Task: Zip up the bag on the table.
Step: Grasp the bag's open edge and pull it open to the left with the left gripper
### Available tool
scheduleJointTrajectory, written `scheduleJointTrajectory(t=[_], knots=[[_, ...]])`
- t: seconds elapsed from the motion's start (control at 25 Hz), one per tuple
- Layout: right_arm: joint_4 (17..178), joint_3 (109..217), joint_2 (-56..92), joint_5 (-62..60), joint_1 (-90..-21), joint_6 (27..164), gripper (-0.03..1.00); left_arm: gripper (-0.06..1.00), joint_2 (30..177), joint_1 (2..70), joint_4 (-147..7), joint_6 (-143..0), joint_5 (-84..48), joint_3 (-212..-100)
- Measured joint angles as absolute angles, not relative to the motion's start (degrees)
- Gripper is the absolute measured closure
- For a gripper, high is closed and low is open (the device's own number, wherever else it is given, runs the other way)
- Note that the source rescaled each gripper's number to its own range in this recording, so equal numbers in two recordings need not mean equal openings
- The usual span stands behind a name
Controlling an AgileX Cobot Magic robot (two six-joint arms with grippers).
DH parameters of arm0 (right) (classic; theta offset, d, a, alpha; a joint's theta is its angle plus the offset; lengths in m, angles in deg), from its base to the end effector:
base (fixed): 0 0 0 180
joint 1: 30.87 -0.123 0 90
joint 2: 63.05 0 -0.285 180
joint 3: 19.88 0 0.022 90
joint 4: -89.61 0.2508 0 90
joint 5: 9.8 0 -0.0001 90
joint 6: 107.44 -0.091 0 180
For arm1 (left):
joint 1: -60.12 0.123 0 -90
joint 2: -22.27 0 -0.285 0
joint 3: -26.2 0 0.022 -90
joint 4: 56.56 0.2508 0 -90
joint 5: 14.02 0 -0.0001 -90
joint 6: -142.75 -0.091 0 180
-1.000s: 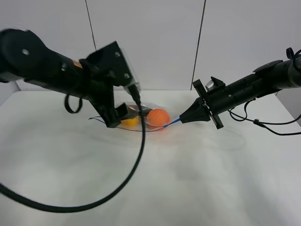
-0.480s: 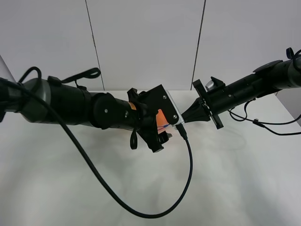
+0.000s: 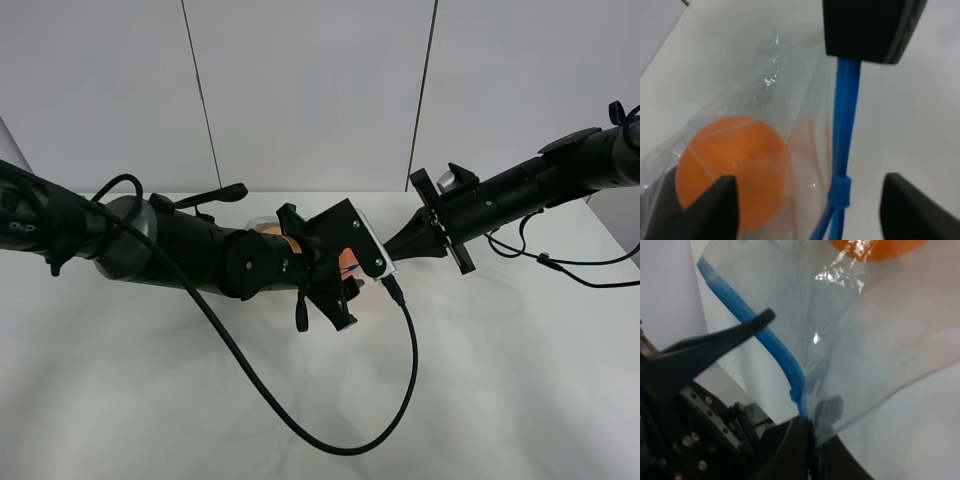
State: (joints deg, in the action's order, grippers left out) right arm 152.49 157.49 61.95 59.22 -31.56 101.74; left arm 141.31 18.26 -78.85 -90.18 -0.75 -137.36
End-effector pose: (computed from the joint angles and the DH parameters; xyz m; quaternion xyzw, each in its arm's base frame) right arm 0.3767 0.0802 0.1702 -0.0291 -0.8815 -0.4713 0.0078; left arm 0.3074 -0.2649 0.1591 0.5062 0.7185 -0.0061 0.4769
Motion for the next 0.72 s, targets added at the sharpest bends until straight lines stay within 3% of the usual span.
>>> scheduleJointTrajectory(t=[0.28,0.72], knots=[[152.49,157.49,61.95,59.06,-31.56,101.74,0.97,0.53,141.58,18.26,-78.85,-90.05,1.28,-137.36],[152.54,157.49,61.95,59.04,-31.56,101.74,0.97,0.58,142.94,18.16,-78.85,-89.99,1.41,-137.36]])
